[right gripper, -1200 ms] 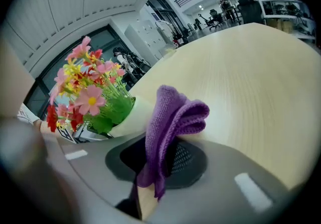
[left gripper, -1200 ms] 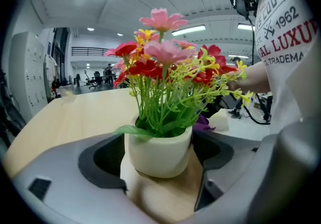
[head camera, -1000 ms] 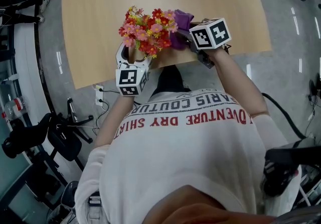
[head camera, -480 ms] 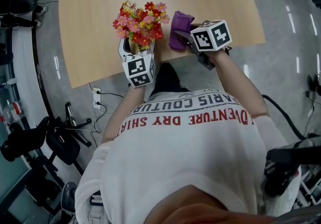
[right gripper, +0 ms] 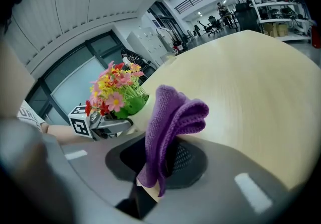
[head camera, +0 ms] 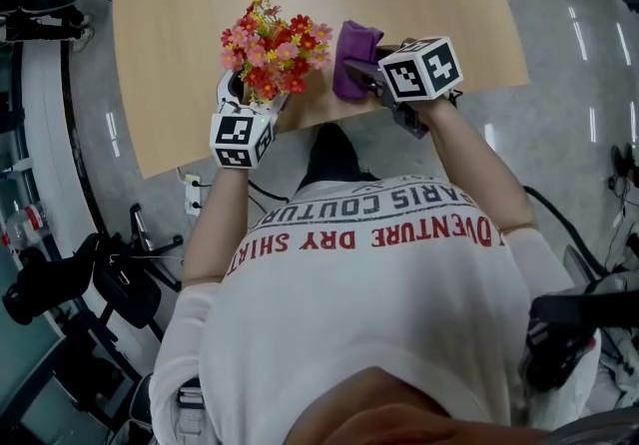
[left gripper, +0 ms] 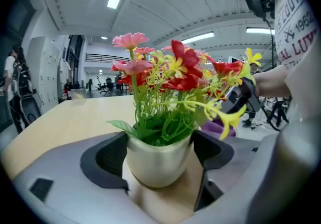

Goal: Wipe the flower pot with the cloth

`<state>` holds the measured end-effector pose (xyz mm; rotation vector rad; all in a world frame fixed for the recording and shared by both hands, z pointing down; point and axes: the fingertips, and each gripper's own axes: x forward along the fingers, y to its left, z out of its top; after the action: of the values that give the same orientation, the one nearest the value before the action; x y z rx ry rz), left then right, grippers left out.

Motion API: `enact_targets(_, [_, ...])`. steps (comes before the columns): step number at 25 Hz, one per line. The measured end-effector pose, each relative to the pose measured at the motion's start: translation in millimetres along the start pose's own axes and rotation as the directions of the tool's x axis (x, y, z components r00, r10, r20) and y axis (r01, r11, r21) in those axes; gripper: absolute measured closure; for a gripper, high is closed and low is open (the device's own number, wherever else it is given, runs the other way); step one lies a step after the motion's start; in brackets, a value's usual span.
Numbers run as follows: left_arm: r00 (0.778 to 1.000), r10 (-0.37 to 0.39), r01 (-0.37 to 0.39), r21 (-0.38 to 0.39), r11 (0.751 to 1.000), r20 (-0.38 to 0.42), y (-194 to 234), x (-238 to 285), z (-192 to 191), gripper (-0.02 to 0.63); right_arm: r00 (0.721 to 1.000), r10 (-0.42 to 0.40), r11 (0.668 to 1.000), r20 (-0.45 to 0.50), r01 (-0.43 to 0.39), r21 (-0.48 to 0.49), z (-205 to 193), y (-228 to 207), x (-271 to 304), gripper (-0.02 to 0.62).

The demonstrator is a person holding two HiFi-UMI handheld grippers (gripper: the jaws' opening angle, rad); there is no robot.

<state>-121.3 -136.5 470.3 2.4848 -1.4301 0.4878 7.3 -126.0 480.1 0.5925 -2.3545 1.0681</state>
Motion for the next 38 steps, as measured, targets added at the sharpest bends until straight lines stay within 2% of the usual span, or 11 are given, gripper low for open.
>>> enact_targets(5, [0.986, -0.154, 0.157, 0.062, 0.986, -0.057, 5.3, 2.9, 3.7, 0.192, 0.999, 0.05, 0.999, 0.0, -0.05, -0.001, 13.1, 9.1, 4.9, 0.532])
enact_targets(13, [0.96, -0.262, 0.273, 0.114, 0.955, -0.102, 2.5, -0.9, 2.6, 0.192, 0.993, 0.121, 0.992, 0.002, -0.121, -0.031, 29.9, 32.4, 18.3, 0.532])
enact_targets(28, [0.957, -0.281, 0.288, 0.116, 0.951, -0.074, 15.1, -9.4, -1.1, 0.192, 0.991, 0.109, 0.993, -0.079, -0.112, -0.023, 30.6, 26.7, 60.7, 0.532])
enact_targets(34, [0.961, -0.268, 0.275, 0.118, 0.954, -0.074, 14.3, -0.5, 7.0, 0.192, 0.992, 0.03, 0.999, -0.125, -0.033, -0.021, 25.4, -3.2, 71.5, 0.532])
enact_targets(38, [0.957, -0.28, 0.287, 0.12, 0.95, -0.073, 13.3, -5.0, 6.3, 0.192, 0.99, 0.017, 1.0, -0.137, -0.02, -0.019, 22.2, -3.3, 74.4, 0.532])
